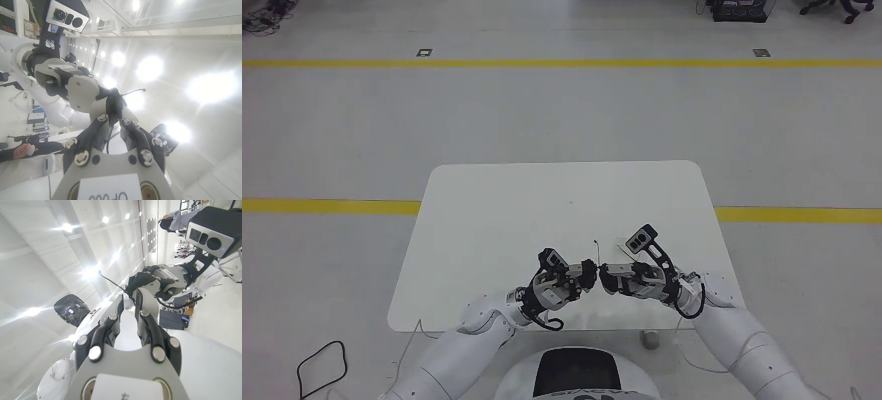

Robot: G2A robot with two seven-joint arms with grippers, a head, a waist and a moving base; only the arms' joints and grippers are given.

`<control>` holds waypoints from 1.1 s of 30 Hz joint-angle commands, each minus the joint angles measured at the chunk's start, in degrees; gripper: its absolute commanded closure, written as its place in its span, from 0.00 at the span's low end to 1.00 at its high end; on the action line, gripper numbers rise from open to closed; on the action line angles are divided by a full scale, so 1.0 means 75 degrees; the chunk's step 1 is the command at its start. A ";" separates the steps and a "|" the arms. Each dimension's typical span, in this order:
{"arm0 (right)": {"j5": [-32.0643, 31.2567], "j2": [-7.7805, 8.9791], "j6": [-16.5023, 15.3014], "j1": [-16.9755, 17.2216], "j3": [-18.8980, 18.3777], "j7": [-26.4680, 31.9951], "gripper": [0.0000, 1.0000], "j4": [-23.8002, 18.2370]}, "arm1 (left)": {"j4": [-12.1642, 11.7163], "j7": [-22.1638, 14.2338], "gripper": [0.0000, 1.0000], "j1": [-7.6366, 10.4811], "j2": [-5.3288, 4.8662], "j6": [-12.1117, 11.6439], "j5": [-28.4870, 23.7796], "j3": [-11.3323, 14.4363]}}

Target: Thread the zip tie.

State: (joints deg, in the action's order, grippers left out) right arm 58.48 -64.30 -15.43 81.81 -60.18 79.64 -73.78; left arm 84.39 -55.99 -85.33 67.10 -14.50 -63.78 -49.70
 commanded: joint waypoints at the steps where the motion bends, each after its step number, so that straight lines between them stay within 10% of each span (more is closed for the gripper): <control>1: 0.0001 -0.0004 0.0007 -0.0006 0.0009 0.0000 0.85 0.0011 | 0.0002 -0.0009 1.00 -0.0010 0.0000 0.0001 0.0003 -0.0008; 9: -0.0033 -0.0029 0.0143 -0.0057 0.0074 0.0000 1.00 0.0116 | 0.0035 -0.0033 1.00 -0.0047 -0.0001 0.0034 0.0068 -0.0019; 33: -0.0214 -0.0067 0.0211 -0.0145 0.0057 0.0000 1.00 0.0442 | 0.0001 -0.0001 1.00 -0.0050 0.0015 0.0059 0.0064 -0.0051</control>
State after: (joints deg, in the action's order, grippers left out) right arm 56.95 -64.79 -13.87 80.73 -59.74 79.64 -70.56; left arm 84.39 -56.00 -85.70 67.21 -14.05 -63.30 -50.08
